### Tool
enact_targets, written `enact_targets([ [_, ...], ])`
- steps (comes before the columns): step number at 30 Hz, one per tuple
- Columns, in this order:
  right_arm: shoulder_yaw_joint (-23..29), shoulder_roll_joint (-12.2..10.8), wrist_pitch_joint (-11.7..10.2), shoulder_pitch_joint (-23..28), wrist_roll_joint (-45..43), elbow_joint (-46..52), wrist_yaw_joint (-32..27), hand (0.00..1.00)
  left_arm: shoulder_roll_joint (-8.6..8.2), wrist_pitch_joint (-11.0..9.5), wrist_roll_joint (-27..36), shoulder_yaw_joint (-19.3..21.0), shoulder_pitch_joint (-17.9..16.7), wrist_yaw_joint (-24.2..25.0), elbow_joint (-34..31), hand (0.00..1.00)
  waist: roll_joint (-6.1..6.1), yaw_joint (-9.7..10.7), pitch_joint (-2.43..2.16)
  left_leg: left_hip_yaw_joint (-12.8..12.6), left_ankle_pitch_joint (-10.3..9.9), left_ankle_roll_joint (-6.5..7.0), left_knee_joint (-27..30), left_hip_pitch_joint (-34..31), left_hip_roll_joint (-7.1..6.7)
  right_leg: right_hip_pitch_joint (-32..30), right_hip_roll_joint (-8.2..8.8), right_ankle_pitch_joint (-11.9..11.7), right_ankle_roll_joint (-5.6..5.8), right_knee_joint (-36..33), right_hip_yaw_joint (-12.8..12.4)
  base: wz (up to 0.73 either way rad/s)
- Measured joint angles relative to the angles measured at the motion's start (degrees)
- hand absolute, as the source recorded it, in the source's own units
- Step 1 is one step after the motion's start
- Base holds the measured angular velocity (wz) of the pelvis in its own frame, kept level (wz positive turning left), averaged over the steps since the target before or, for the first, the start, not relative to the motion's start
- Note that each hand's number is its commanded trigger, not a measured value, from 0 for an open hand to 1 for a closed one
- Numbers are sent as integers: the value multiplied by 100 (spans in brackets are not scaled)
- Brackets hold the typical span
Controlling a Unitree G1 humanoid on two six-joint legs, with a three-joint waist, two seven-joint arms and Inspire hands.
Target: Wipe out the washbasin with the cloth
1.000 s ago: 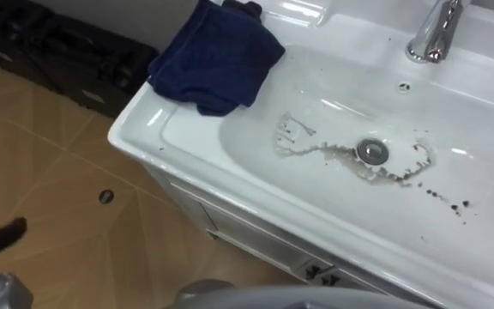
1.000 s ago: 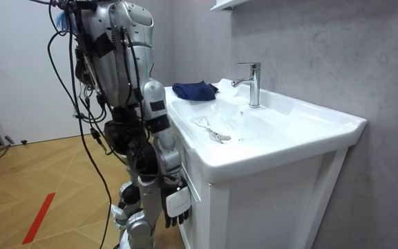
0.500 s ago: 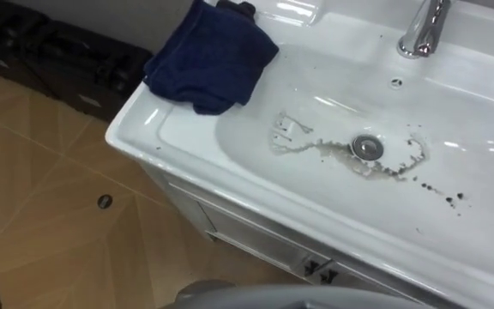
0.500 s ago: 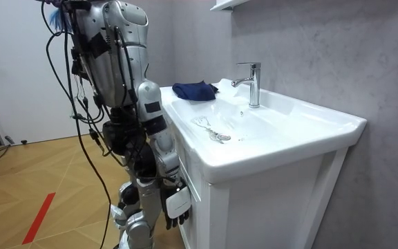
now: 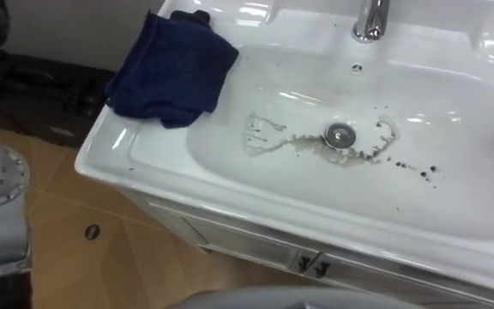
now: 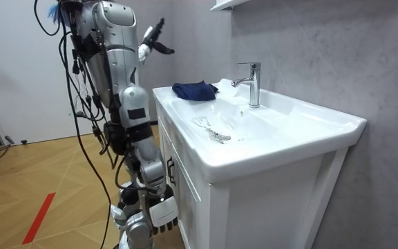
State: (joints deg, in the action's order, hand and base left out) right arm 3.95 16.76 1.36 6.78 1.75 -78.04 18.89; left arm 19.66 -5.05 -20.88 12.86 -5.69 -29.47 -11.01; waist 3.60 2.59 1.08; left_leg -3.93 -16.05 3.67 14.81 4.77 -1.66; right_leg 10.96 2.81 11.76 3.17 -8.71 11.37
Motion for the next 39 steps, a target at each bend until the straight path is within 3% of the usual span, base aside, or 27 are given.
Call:
enact_targets([
  [4, -150, -8, 0, -4, -5, 2, -6, 0, -13, -2, 64, -332, 134, 231, 533, 0, -60, 52, 2, -47, 4, 2, -17, 32, 3, -6, 4, 0, 0, 0, 1, -6],
  [7, -362, -13, 24, -5, -112, -8, -19, 0, -27, 4, 112, -686, 135, 394, 933, 0, -155, 109, -25, -44, 4, 3, -32, 36, 5, -27, 2, 0, 0, -4, -24, 0],
  [9, -456, -44, 128, -53, -225, 21, -9, 0, -77, 45, 119, -896, 135, 561, 1167, 0, -199, 123, -70, -48, 10, 4, -28, -39, 4, -102, 2, -1, -1, -7, -35, 0],
  [11, -484, -85, 146, -68, -333, 46, 7, 0, -141, 90, 119, -1006, 133, 661, 1229, 0, -275, 162, -55, -45, 16, 3, -13, -59, 5, -111, 1, -2, -2, -2, -32, 0],
  [13, -485, -87, 196, -93, -524, 48, 2, 0, -157, 94, 119, -1100, 133, 715, 1340, 0, -308, 207, -70, -45, 16, 4, -6, -58, 1, -110, 6, -2, -3, -1, -26, 0],
  [23, -487, -97, 229, -168, -898, 62, 3, 0, -261, 92, 290, -1102, 135, 919, 1706, 0, -185, 328, -70, -47, 19, 2, -12, -2, 4, -71, 7, -3, -5, 7, -23, -2],
  [31, -483, -104, 248, -228, -893, 60, 20, 0, -274, 92, 310, -1100, 135, 1051, 1727, 0, -202, 322, -45, -58, 20, 3, -45, -37, 6, -100, -5, -3, -6, -5, -121, -2],
  [39, -493, -103, 338, -234, -879, 18, 127, 0, -273, 92, 302, -1100, 135, 1228, 1726, 0, -192, 275, -52, -57, 46, -12, -97, -5, 8, -108, -22, -5, -9, 0, -181, 0],
])
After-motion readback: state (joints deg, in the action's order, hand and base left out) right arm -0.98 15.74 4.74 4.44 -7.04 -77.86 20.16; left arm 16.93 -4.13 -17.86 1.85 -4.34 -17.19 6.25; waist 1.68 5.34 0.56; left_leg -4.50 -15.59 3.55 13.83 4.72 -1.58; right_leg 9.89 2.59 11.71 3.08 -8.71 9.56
